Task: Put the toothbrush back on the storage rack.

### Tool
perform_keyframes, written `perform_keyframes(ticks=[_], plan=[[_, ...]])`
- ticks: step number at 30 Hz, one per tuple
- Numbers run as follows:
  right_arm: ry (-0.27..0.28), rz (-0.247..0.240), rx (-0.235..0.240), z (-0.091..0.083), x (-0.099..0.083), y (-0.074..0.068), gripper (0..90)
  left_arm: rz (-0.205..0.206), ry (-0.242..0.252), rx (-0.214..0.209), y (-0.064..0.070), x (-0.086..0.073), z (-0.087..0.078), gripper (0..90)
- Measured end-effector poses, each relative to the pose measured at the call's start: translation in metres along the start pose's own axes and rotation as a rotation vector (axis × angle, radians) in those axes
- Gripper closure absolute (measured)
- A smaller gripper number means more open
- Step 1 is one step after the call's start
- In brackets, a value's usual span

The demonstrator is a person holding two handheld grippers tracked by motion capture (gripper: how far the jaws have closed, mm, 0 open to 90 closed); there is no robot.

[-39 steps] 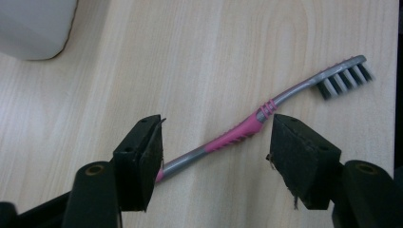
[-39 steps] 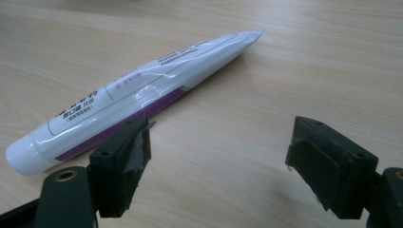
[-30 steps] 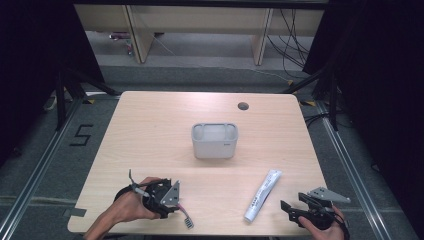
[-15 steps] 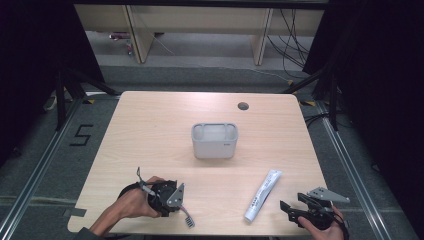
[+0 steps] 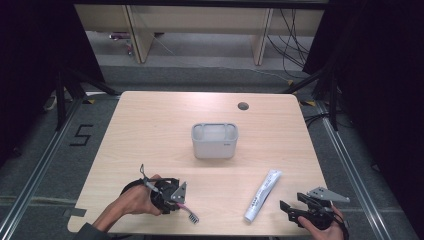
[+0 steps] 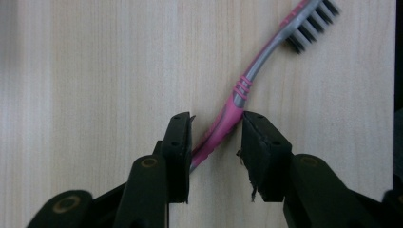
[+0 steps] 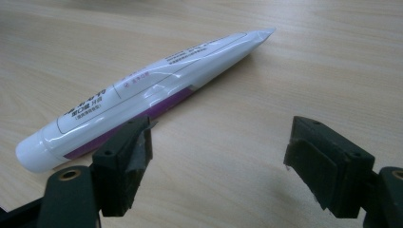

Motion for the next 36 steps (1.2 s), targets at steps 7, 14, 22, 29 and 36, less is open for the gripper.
perform_keyframes(ticks=[7,14,22,29,36], plan=[[0.002,-0.006,0.001,0.0000,0.0005,-0.0002,23.8,-0.036,-0.036,-0.033,-0.0008,0.0018,0.0003,68.8],[0.005,-0.007,0.002,-0.0002,0.0008,-0.0001,23.9,-0.049,-0.061,-0.054,-0.0013,0.0027,0.0003,74.8],[0.020,-0.042,-0.003,0.0007,0.0017,0.0019,24.0,-0.089,-0.082,-0.075,-0.0022,0.0018,0.0000,77.4],[0.015,-0.043,-0.006,0.0002,0.0017,0.0022,24.0,-0.122,-0.105,-0.095,-0.0040,0.0023,-0.0002,80.0],[0.019,-0.041,-0.001,0.0009,0.0018,0.0018,24.1,-0.148,-0.123,-0.097,-0.0051,0.0036,0.0001,80.5]])
Point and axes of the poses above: each handheld gripper's, and its own axes: z roughly forward along the jaws, x roughly out of its top, y roughly to its right, the point moved 4 cm from there along z, roughly forward along the jaws, and after that the axes turned 2 degrees about -z, right-handed, at the moved point
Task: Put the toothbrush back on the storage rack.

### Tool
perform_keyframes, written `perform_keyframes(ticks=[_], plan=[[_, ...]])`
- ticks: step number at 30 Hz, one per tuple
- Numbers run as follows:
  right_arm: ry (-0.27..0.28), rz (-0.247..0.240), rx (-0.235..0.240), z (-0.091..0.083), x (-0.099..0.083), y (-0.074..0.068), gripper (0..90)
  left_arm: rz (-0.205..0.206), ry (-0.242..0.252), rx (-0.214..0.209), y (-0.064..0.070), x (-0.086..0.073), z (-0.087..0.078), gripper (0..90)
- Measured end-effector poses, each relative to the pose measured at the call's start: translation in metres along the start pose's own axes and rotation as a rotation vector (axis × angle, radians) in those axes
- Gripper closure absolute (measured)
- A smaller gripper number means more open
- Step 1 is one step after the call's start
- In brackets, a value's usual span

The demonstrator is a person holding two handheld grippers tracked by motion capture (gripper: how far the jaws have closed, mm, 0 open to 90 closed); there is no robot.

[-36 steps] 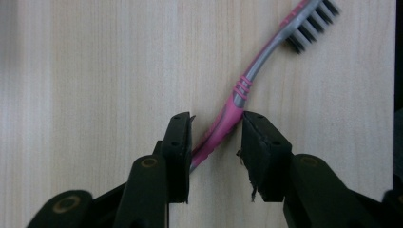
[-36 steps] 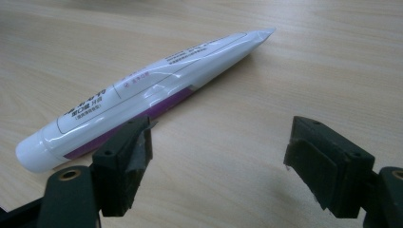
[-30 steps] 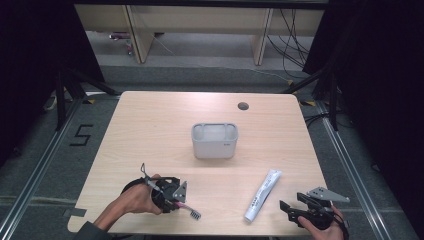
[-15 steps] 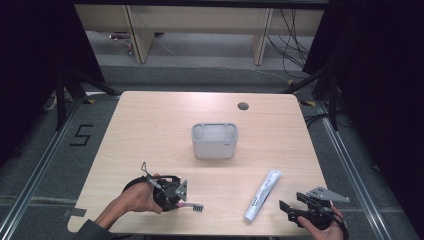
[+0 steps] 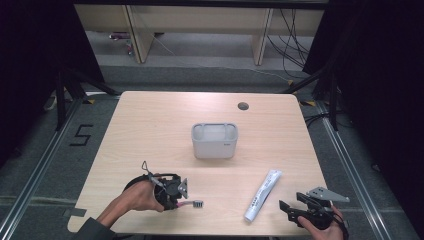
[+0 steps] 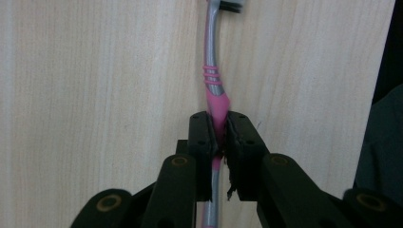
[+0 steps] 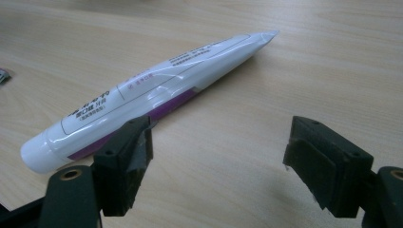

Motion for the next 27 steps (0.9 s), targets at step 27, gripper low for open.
perform_keyframes(ticks=[27], plan=[[0.016,0.002,-0.005,-0.001,0.001,0.001,24.6,-0.164,0.240,0.027,-0.014,0.005,-0.031,81.7]])
Point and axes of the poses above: each handheld gripper's, and its own axes: z roughly forward along the jaws, x roughly out of its top, y roughly to its right, the point moved 4 cm from there along z, roughly forward along the jaws, and after that the axes turned 2 degrees about -z, right-handed, at the moved point
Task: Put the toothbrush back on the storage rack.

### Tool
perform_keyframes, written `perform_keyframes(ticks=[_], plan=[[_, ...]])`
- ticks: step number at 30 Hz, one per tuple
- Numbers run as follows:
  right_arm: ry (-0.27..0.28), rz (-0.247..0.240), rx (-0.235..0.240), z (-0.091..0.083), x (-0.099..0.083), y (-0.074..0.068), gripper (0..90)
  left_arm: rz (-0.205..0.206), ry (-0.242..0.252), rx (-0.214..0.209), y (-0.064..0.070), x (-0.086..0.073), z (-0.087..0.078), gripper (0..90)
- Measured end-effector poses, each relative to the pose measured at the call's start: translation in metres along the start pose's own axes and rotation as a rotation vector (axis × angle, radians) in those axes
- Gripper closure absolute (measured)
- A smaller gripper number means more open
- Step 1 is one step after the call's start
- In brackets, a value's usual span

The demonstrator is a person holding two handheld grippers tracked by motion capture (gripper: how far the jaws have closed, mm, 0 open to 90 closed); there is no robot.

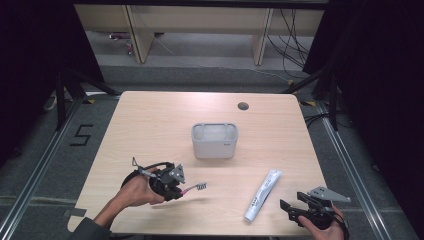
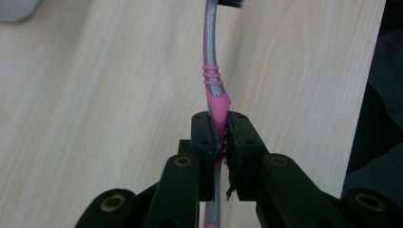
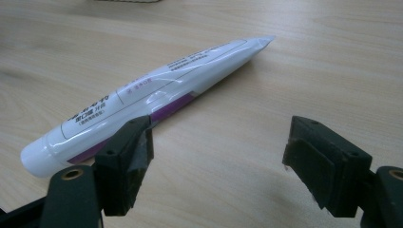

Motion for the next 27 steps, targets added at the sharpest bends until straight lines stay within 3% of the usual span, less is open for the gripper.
perform_keyframes(ticks=[2,4,5,6,11,12,15,18,21,23,27], plan=[[-0.002,0.002,0.001,0.000,0.000,0.000,24.6,0.001,0.019,0.008,-0.002,0.001,-0.002,81.7],[0.001,0.002,0.003,0.000,0.000,0.000,24.6,-0.029,0.068,0.007,-0.004,0.003,-0.006,81.7],[0.001,0.002,0.003,0.000,0.000,0.000,24.6,-0.029,0.068,0.007,-0.004,0.003,-0.006,81.7],[0.000,0.008,0.000,0.000,0.000,-0.001,24.6,-0.097,0.132,0.010,-0.003,0.006,-0.006,81.7],[0.002,0.000,0.003,0.000,0.000,0.000,24.6,-0.082,0.155,0.033,-0.010,0.008,-0.013,81.7],[-0.013,-0.008,-0.012,-0.001,0.000,0.001,24.6,-0.083,0.169,0.035,-0.012,0.008,-0.015,81.7],[0.002,0.001,0.001,0.001,0.000,0.000,24.6,-0.103,0.213,0.045,-0.017,0.011,-0.020,81.7],[-0.013,-0.009,-0.013,-0.001,0.000,0.001,24.6,-0.157,0.283,0.073,-0.024,0.014,-0.026,81.7],[0.000,0.001,0.000,0.000,0.000,0.000,24.6,-0.188,0.317,0.090,-0.028,0.015,-0.029,81.7],[-0.014,-0.009,-0.014,-0.001,0.000,0.001,24.6,-0.224,0.359,0.097,-0.033,0.017,-0.031,81.7],[0.004,0.000,0.002,0.001,0.000,0.000,24.6,-0.253,0.420,0.090,-0.036,0.019,-0.034,81.7]])
Point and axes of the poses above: each handheld gripper's, and its own axes: z roughly forward along the jaws, x roughly out of its top, y roughly to its right, the point moved 4 cm from there along z, roughly forward along the jaws, and after that the axes turned 2 degrees about -z, right-handed, at the moved point
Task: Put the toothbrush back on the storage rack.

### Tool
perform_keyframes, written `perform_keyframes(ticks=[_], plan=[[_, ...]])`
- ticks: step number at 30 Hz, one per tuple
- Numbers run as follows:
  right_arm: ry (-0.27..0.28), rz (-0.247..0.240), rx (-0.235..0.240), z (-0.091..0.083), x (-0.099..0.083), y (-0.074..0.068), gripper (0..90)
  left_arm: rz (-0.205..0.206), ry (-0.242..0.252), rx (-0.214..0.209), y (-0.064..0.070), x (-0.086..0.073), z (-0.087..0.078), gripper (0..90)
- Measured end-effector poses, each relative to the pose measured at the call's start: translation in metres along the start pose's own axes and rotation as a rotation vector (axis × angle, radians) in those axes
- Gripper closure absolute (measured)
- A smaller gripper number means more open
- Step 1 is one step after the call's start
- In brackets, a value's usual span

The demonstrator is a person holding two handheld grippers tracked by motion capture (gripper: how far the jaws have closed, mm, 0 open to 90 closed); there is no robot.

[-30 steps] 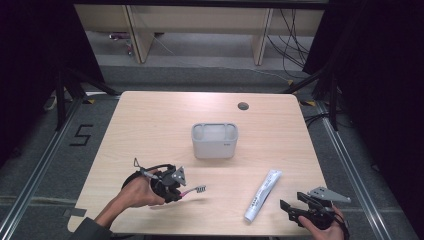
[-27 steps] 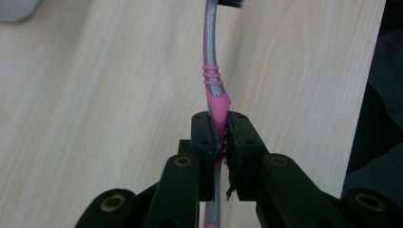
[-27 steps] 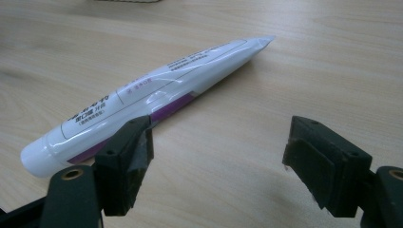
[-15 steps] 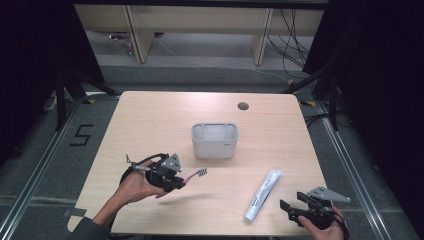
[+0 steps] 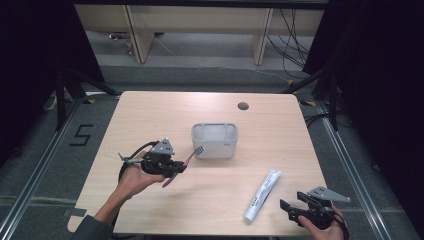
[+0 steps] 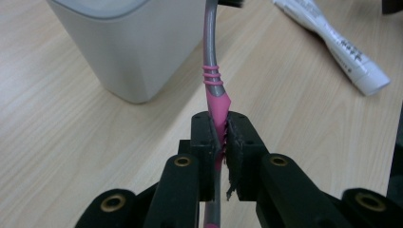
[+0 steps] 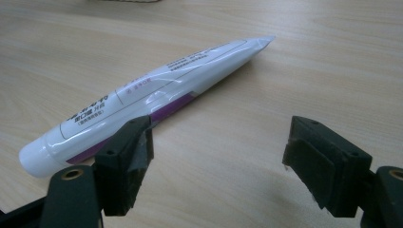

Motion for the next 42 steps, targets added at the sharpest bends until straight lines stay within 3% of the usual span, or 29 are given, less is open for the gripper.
perform_keyframes(ticks=[3,8,11,15,24,34,35,42], plan=[[-0.016,-0.009,-0.017,-0.002,0.000,0.001,24.6,-0.025,0.065,0.021,-0.004,0.005,-0.003,81.7],[-0.006,-0.005,-0.005,0.000,-0.001,0.000,24.6,-0.048,0.124,0.030,-0.008,0.011,-0.007,81.7],[-0.001,-0.005,-0.004,0.000,0.000,0.001,24.6,-0.059,0.199,0.034,-0.010,0.018,-0.012,81.7],[-0.013,-0.001,-0.006,-0.001,0.000,0.001,24.6,-0.080,0.240,0.048,-0.013,0.023,-0.016,81.7],[-0.001,-0.004,-0.003,0.000,0.000,0.001,24.6,-0.113,0.309,0.059,-0.019,0.030,-0.016,81.7],[-0.010,-0.008,-0.005,0.000,0.000,0.001,24.6,-0.171,0.387,0.063,-0.025,0.041,-0.018,81.7],[-0.009,-0.009,-0.006,-0.001,0.000,0.001,24.6,-0.185,0.412,0.065,-0.025,0.045,-0.018,81.7],[-0.004,0.001,0.011,0.001,0.000,0.000,24.6,-0.190,0.435,0.081,-0.028,0.052,-0.018,81.7]])
Point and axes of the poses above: each handheld gripper's, and its own axes: z roughly forward along the jaws, x roughly out of its top, y roughly to its right, the point moved 4 cm from there along z, roughly forward along the jaws, and after that the axes turned 2 degrees about -z, right-handed, at the moved point
